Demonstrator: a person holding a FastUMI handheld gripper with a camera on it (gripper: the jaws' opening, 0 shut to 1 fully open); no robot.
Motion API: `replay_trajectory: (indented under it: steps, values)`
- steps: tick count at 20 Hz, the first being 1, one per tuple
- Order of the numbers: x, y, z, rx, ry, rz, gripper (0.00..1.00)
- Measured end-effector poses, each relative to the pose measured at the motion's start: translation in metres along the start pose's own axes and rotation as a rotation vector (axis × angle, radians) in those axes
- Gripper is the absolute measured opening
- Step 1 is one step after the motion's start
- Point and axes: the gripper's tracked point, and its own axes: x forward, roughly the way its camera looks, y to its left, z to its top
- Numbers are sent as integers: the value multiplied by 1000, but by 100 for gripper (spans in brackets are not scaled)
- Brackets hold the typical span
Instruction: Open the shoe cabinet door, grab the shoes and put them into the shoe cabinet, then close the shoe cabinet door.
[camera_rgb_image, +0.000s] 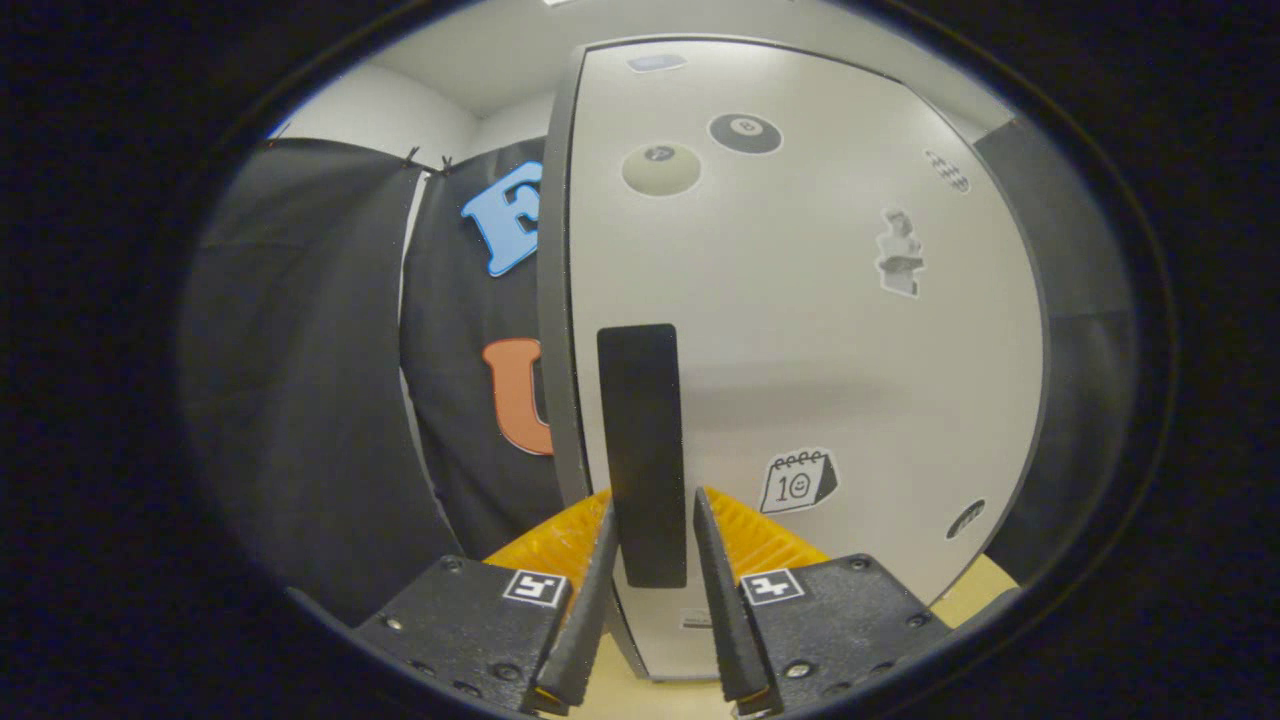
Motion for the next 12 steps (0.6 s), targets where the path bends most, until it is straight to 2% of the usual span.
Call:
replay_trajectory:
  steps: [1, 4, 12]
  values:
    - [1, -2, 3, 3, -5, -13, 45]
    - [-1, -3, 0, -54, -2, -31, 35]
    - [-24, -5, -1, -70, 20, 36, 30]
